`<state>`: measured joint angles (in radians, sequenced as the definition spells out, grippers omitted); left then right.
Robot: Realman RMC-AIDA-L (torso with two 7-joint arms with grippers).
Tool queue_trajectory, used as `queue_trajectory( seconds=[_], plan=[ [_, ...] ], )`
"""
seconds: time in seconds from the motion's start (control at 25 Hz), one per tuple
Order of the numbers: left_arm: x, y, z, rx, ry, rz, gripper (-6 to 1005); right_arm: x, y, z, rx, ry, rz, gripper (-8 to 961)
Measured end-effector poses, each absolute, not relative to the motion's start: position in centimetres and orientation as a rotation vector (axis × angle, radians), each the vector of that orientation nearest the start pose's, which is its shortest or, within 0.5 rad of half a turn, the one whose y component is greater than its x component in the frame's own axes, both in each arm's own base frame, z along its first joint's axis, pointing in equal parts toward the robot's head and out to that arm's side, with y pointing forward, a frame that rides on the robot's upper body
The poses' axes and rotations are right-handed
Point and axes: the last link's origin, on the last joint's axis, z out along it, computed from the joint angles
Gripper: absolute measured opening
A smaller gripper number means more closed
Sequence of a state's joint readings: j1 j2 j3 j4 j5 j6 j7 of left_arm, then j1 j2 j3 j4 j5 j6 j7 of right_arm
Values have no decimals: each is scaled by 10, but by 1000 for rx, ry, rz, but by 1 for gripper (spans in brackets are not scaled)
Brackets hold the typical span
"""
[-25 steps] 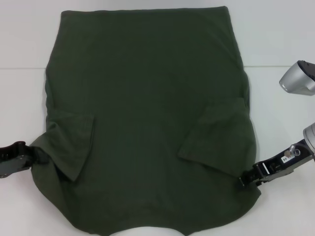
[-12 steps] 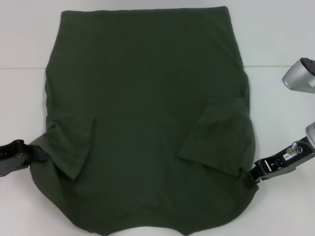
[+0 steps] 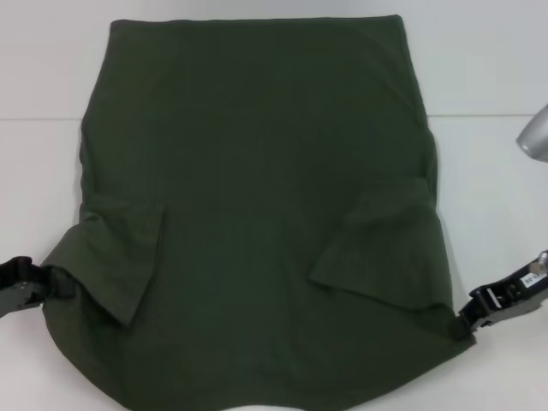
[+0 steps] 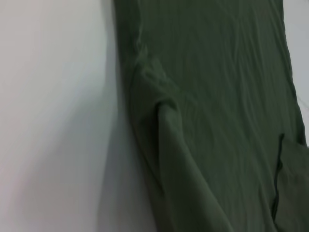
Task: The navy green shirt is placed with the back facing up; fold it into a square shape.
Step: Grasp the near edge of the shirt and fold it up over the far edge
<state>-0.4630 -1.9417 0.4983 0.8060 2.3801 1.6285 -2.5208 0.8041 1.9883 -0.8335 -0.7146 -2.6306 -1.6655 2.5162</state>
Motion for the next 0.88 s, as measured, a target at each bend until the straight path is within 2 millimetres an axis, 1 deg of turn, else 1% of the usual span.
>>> queue_trajectory(
  seconds=[0.2, 0.32, 0.68, 0.76, 0.88],
  plan=[
    [-342, 297, 87, 2307, 2376, 395, 20, 252, 355, 26, -2500, 1793, -362, 15],
    [-345, 286, 86, 2290, 2360, 325, 19, 256, 349, 29, -2503, 1815, -386, 15],
    [-350, 250, 89, 2231, 2295, 248, 21, 272, 319, 34, -2556, 1921, -449, 16],
    [-347, 247, 89, 2241, 2251, 250, 21, 272, 316, 37, -2582, 1924, -408, 16],
    [-339, 255, 87, 2269, 2188, 261, 21, 270, 318, 40, -2615, 1920, -285, 15]
  ],
)
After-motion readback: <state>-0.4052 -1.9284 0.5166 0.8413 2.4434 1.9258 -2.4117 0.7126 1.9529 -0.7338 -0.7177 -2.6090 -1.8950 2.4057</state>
